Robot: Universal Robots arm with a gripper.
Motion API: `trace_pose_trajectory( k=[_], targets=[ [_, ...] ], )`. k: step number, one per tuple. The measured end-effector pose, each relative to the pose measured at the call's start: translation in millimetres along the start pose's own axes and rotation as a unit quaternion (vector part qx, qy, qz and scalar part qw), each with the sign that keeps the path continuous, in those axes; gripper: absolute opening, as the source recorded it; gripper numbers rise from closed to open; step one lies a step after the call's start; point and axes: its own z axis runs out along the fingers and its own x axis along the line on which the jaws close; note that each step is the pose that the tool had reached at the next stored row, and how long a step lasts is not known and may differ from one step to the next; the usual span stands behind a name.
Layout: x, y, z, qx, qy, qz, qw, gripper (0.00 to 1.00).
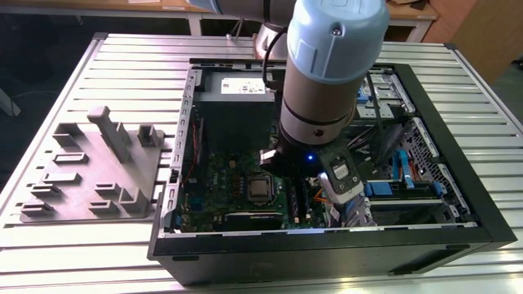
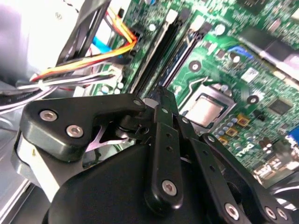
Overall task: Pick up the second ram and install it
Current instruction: 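Press down the second ram until it locks into place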
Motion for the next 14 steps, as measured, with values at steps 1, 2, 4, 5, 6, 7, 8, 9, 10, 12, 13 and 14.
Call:
trace_pose_trajectory(
  k=[1, 2, 4, 5, 6, 7, 8, 9, 10, 12, 13, 14],
  targets=[
    [-0.1, -1.9, -0.1, -0.0001, 0.0, 0.0, 1.0, 0.07],
    [-0.2, -3.9, -0.3, -0.0001, 0.0, 0.0, 1.0, 0.07],
    [-0.4, -8.2, -0.7, -0.0001, 0.0, 0.0, 1.0, 0.07],
    [-0.6, -10.2, -0.9, -0.0001, 0.0, 0.0, 1.0, 0.07],
    [-0.6, -11.9, -1.2, 0.0, 0.0, 0.0, 1.0, 0.07],
    [-0.7, -13.6, -1.3, 0.0, 0.0, 0.0, 1.0, 0.07],
    [-0.8, -14.9, -1.4, 0.0, 0.0, 0.0, 1.0, 0.07],
    [-0.8, -15.7, -1.5, 0.0, 0.0, 0.0, 1.0, 0.07],
    [-0.8, -16.4, -1.6, -0.0001, 0.0, 0.0, 1.0, 0.07],
    [-0.9, -17.4, -1.7, 0.0, 0.0, 0.0, 1.0, 0.07],
    [-0.9, -17.4, -1.7, 0.0, 0.0, 0.0, 1.0, 0.07],
    [-1.3, -17.4, -1.6, -0.0001, 0.0, 0.0, 1.0, 0.07]
  ],
)
